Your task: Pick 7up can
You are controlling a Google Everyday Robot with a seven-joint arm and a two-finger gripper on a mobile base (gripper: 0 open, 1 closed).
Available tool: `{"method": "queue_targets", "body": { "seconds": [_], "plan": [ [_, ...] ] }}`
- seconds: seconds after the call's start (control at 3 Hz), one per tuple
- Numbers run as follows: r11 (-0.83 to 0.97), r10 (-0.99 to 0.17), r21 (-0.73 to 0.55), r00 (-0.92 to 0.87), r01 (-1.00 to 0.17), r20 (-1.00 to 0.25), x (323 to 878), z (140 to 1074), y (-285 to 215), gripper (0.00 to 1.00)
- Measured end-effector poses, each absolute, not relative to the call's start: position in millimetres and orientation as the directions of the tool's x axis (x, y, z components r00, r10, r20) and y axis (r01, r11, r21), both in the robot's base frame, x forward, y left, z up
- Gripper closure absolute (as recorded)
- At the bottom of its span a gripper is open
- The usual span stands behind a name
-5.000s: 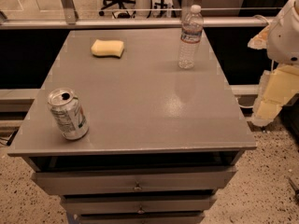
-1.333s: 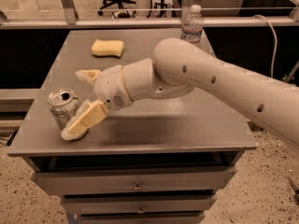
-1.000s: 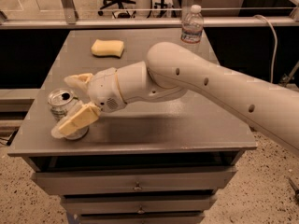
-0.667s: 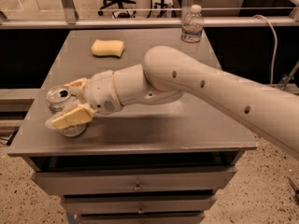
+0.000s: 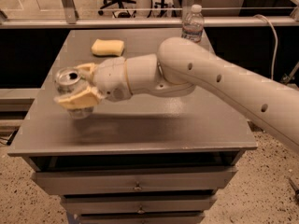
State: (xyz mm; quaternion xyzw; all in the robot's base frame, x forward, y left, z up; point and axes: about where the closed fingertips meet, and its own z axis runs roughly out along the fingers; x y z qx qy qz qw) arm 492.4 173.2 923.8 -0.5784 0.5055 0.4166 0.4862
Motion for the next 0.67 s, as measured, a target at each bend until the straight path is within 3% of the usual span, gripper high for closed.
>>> {"method": "queue_targets", "body": {
  "seconds": [0.33, 0.67],
  "plan": [
    [0.028, -0.116, -0.216, 0.212, -0.976, -0.970, 508.3, 960.8, 161.1, 1.00],
    [0.033, -0.109, -0.228, 0.223, -0.973, -0.969, 510.2, 966.2, 159.9, 1.00]
  ]
}}
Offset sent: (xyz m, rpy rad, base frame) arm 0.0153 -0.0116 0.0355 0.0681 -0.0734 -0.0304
